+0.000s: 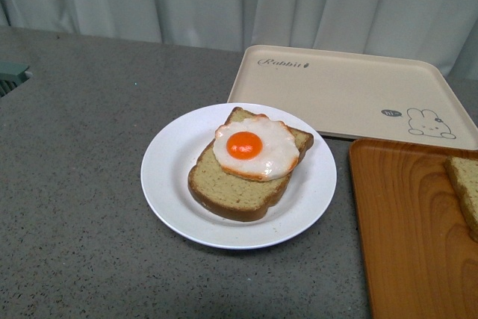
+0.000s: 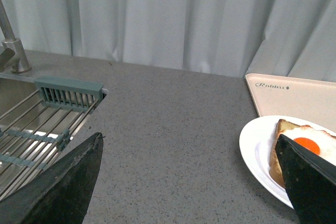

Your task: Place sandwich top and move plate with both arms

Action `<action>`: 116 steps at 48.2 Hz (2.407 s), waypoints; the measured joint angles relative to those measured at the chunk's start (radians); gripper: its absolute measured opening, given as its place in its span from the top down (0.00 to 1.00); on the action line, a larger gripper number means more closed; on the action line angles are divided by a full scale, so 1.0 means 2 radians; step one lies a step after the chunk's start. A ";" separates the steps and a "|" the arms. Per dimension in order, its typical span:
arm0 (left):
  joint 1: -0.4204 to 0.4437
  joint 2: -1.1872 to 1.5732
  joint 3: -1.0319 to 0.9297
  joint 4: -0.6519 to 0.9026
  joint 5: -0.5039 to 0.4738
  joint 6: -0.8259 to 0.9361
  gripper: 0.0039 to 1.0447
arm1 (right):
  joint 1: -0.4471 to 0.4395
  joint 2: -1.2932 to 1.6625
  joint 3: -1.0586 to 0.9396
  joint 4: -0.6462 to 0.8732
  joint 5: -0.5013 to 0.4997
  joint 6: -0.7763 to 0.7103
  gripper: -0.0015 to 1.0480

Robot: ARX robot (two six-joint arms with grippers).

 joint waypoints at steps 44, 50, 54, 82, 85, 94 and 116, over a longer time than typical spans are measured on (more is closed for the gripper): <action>0.000 0.000 0.000 0.000 0.000 0.001 0.06 | -0.167 0.654 0.261 0.085 0.032 0.339 0.09; 0.000 0.000 0.000 0.000 0.000 0.001 0.06 | -0.159 0.663 0.265 0.079 0.044 0.334 0.09; 0.000 0.000 0.000 0.000 0.000 0.001 0.06 | -0.149 0.676 0.269 0.079 0.049 0.328 0.09; 0.000 0.000 0.000 0.000 0.000 0.001 0.06 | -0.112 0.750 0.290 0.105 0.076 0.307 0.09; 0.000 0.000 0.000 0.000 0.000 0.001 0.06 | -0.107 0.757 0.291 0.109 0.074 0.306 0.09; 0.000 0.000 0.000 0.000 0.000 0.001 0.06 | -0.100 0.770 0.291 0.121 0.069 0.302 0.09; 0.000 0.000 0.000 0.000 0.000 0.001 0.06 | -0.094 0.781 0.291 0.127 0.067 0.298 0.09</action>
